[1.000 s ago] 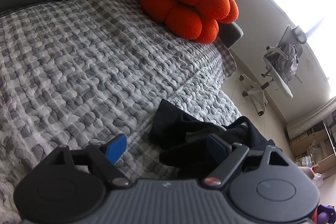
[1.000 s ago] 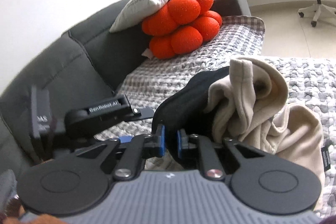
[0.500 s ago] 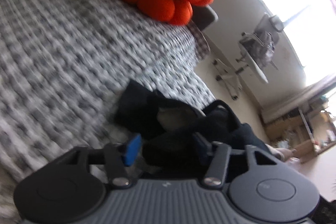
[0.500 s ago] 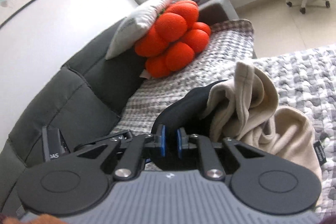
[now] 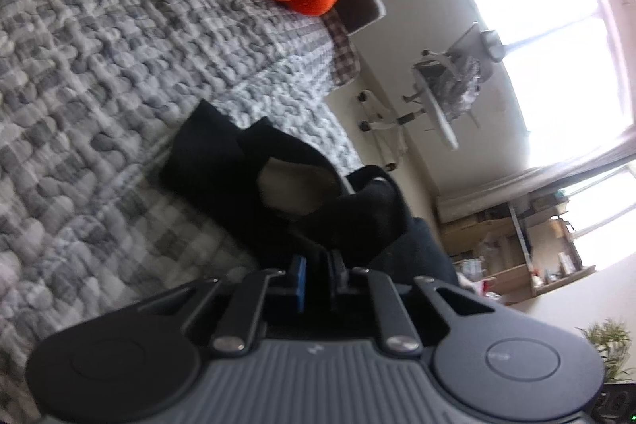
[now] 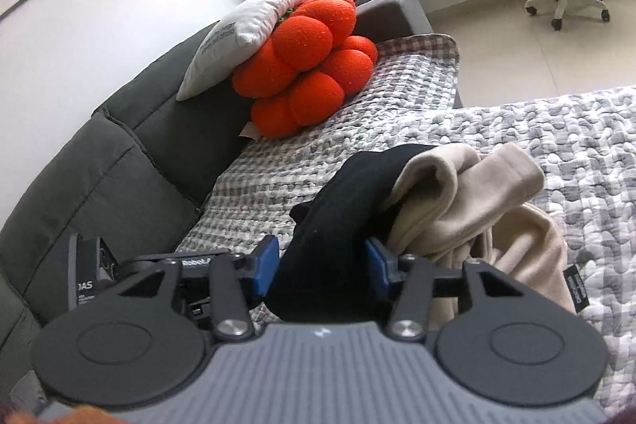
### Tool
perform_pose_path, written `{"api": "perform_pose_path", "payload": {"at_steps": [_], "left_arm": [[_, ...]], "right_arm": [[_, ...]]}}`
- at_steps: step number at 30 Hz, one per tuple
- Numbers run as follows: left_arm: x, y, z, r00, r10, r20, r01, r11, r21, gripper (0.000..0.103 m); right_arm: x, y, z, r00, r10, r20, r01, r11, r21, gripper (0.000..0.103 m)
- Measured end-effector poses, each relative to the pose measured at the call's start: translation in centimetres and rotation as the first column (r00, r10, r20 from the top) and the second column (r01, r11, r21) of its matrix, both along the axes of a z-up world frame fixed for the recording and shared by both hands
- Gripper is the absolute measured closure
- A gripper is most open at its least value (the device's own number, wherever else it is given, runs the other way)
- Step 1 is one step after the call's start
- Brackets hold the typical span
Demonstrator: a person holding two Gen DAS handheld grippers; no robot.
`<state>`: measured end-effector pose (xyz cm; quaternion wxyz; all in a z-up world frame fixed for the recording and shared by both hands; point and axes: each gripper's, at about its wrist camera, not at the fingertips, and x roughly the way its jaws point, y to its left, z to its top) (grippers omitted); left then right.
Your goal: Fold clothes
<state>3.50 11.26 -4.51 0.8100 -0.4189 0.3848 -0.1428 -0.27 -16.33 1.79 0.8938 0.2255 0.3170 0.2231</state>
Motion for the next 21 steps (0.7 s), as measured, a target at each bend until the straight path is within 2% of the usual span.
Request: {"api": "perform_pose_path", "payload": {"at_steps": [3, 4, 6, 12, 15, 16, 18, 21], "left_arm": [[-0.1, -0.3, 0.3, 0.999, -0.022, 0.024, 0.023, 0.999, -0.034, 0.093], [-0.1, -0.5, 0.3, 0.999, -0.025, 0.027, 0.026, 0.999, -0.041, 0.094], [-0.2, -0.7, 0.4, 0.999, -0.019, 0.033, 0.020, 0.999, -0.040, 0.094], [-1.1, 0.2, 1.4, 0.993, 0.106, 0.061, -0.110, 0.992, 0.056, 0.095], [-1.5, 0.7, 2.1, 0.985, 0.144, 0.089, -0.152, 0.984, 0.090, 0.095], [-1.6, 0.8, 2.2, 0.984, 0.155, 0.092, -0.164, 0.982, 0.099, 0.095], [-1.7, 0.9, 2.3, 0.981, 0.172, 0.086, -0.182, 0.975, 0.128, 0.096], [-1.5, 1.2, 2.0, 0.982, 0.176, 0.071, -0.183, 0.976, 0.116, 0.096]], "right_arm": [[0.0, 0.2, -0.1, 1.000, 0.001, 0.002, -0.001, 1.000, -0.018, 0.052], [0.0, 0.4, -0.1, 1.000, -0.001, 0.006, 0.002, 1.000, -0.030, 0.055], [-0.1, 0.6, 0.0, 1.000, -0.012, 0.017, 0.013, 0.999, -0.049, 0.086], [-1.0, 0.5, 1.2, 0.993, -0.049, 0.109, 0.056, 0.996, -0.062, 0.089], [-1.2, 0.1, 1.6, 0.990, -0.056, 0.128, 0.059, 0.998, -0.018, 0.091], [-1.3, -0.2, 1.8, 0.989, -0.058, 0.140, 0.057, 0.998, 0.010, 0.097], [-1.8, -0.9, 2.6, 0.983, -0.064, 0.175, 0.055, 0.997, 0.058, 0.096], [-2.5, -1.7, 4.0, 0.970, -0.082, 0.228, 0.063, 0.994, 0.093, 0.096]]}}
